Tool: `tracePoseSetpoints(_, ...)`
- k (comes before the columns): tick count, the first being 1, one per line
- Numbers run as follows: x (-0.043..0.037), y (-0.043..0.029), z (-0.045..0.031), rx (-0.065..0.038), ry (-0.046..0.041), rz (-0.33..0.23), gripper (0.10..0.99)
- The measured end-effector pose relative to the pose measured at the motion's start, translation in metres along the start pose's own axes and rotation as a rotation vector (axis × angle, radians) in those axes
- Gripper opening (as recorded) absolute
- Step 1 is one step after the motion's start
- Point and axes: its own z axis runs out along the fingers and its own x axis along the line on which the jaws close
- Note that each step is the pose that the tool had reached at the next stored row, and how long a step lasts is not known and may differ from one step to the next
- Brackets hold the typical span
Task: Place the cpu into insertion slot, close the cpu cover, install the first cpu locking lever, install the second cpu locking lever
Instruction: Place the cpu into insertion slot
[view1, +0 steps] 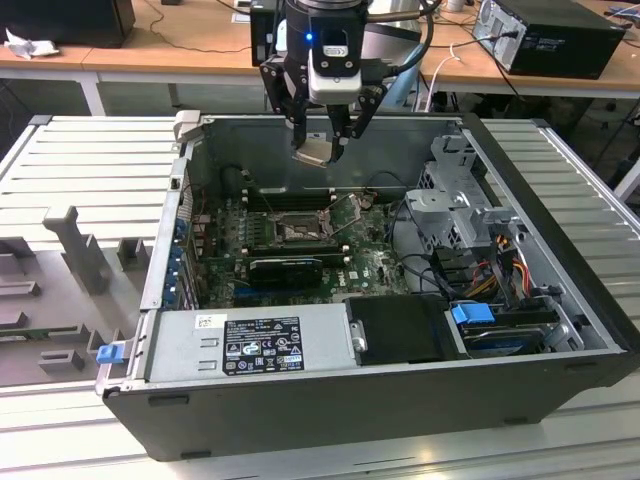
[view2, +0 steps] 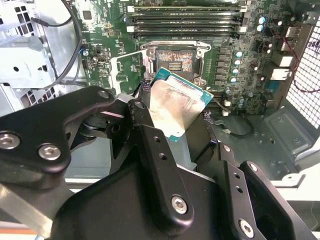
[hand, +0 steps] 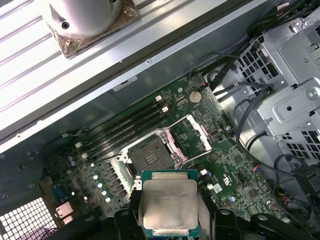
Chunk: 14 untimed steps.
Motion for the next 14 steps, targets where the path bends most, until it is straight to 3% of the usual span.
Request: tracePoseSetpoints(14,0.0,0.0,0.0,-0.001,-0.0032,0.035,0.529)
